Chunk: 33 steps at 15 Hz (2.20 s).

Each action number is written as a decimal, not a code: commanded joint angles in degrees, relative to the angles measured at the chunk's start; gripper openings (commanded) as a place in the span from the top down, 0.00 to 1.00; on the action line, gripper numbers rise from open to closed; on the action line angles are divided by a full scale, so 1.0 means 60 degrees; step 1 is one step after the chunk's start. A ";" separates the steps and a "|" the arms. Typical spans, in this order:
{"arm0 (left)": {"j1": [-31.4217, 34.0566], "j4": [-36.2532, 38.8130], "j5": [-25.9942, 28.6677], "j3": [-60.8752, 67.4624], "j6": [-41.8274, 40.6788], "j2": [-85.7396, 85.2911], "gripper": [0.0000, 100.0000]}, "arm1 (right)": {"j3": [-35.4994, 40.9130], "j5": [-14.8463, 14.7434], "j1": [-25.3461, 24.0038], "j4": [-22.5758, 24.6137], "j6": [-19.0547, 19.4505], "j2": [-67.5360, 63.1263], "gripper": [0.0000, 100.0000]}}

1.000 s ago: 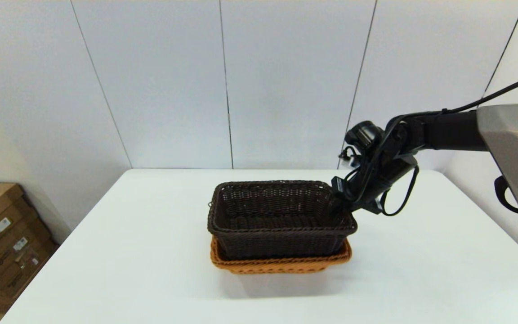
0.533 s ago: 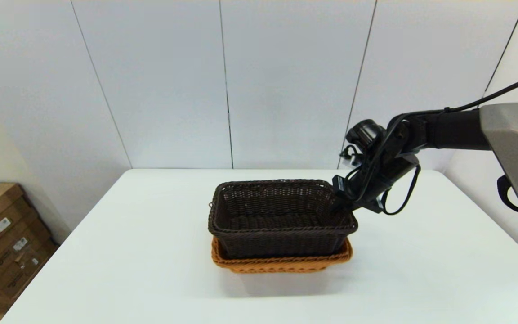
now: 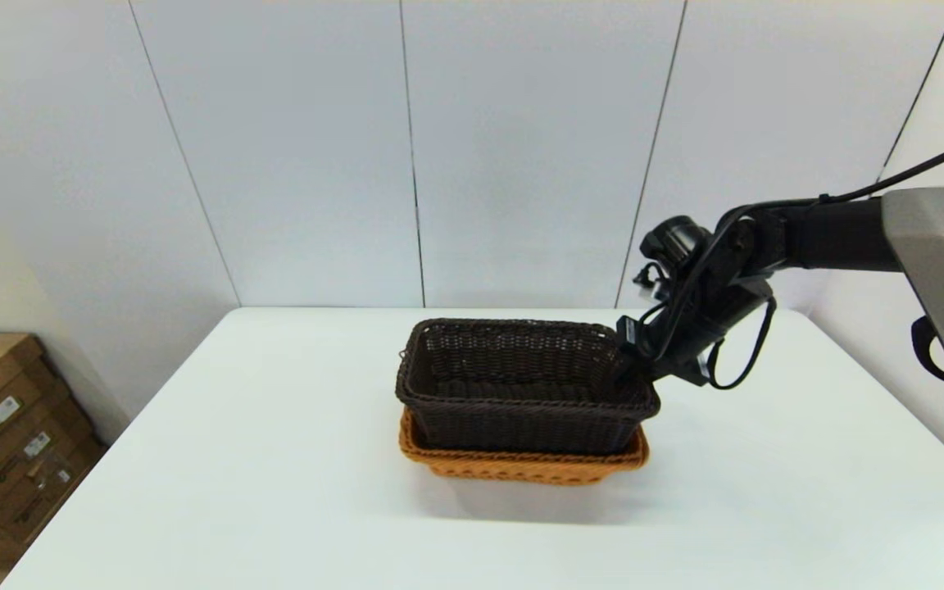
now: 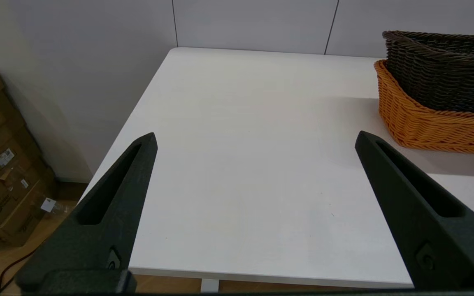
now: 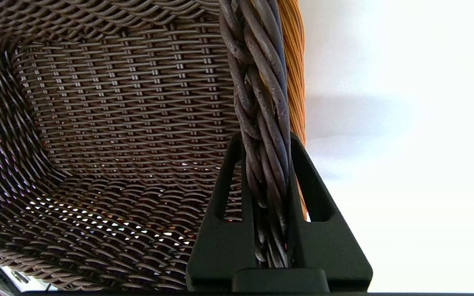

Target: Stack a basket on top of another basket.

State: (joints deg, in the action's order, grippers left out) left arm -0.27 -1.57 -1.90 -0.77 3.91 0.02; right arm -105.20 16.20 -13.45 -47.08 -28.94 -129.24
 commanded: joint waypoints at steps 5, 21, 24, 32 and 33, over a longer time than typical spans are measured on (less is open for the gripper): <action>0.0001 -0.0002 -0.0005 -0.0004 0.0007 -0.0019 0.00 | -0.0015 0.0010 0.0014 -0.0063 -0.0011 -0.0036 1.00; 0.0001 -0.0002 -0.0005 -0.0004 0.0007 -0.0019 0.00 | -0.0044 -0.0020 0.0029 -0.0063 0.0107 0.0608 0.00; 0.0001 -0.0002 -0.0005 -0.0004 0.0007 -0.0019 0.00 | -0.0015 0.0010 0.0073 -0.0093 0.0151 0.1018 0.00; 0.0001 -0.0002 -0.0005 -0.0004 0.0007 -0.0019 0.00 | 0.1025 0.0244 0.0044 -0.0767 0.0429 0.4197 0.00; 0.0001 -0.0002 -0.0005 -0.0004 0.0007 -0.0019 0.00 | 0.1465 0.0332 0.0044 -0.0767 0.0429 0.5017 0.00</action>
State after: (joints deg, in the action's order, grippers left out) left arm -0.24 -1.56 -1.89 -0.79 3.91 0.02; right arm -100.88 17.52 -12.86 -51.19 -26.45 -109.40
